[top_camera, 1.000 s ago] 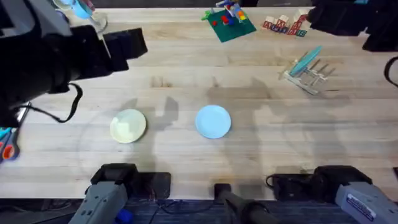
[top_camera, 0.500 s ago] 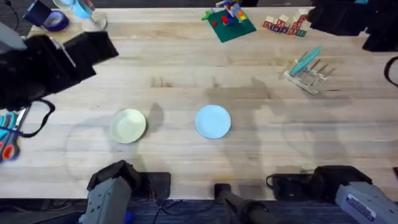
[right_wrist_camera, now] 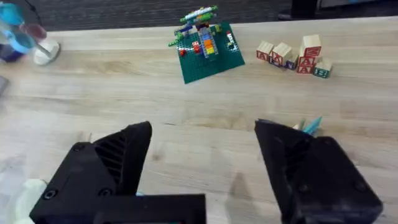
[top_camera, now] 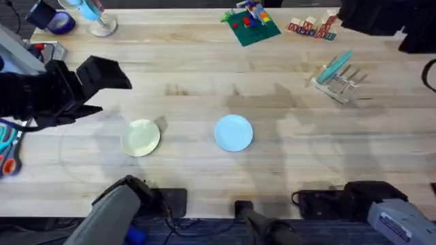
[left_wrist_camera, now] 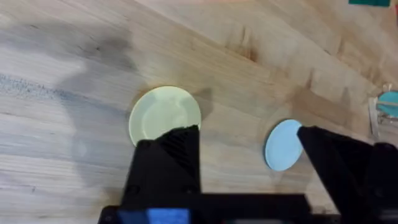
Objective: Pick up the plates from the table one by one and place each into a slot on the dish rack.
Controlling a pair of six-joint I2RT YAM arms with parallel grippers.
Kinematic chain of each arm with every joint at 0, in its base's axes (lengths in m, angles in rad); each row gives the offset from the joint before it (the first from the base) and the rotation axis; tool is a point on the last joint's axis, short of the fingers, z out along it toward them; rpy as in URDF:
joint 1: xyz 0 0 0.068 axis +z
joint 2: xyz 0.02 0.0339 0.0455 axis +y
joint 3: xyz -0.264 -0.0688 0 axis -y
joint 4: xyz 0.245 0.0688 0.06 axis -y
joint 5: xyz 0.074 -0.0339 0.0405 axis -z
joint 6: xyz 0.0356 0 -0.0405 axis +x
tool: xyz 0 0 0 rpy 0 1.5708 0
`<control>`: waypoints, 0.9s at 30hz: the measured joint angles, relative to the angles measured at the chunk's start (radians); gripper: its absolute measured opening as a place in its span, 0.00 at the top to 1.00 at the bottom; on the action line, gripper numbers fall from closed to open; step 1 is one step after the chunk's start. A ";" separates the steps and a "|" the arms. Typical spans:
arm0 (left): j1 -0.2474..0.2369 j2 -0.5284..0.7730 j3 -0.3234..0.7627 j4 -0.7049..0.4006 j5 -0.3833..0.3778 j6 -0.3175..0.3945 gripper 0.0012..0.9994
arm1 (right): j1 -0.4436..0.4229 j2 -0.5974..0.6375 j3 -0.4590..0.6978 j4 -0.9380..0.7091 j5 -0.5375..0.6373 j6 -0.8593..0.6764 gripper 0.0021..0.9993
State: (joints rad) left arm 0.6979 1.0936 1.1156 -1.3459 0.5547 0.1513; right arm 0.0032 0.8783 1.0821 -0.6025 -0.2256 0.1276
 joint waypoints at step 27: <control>0.047 0.105 0.000 -0.092 0.008 0.243 0.96 | 0.000 0.000 0.000 0.000 0.000 0.000 0.00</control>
State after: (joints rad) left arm 0.7444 1.1981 1.1156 -1.4381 0.5629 0.3945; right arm 0.0032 0.8780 1.0821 -0.6029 -0.2256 0.1276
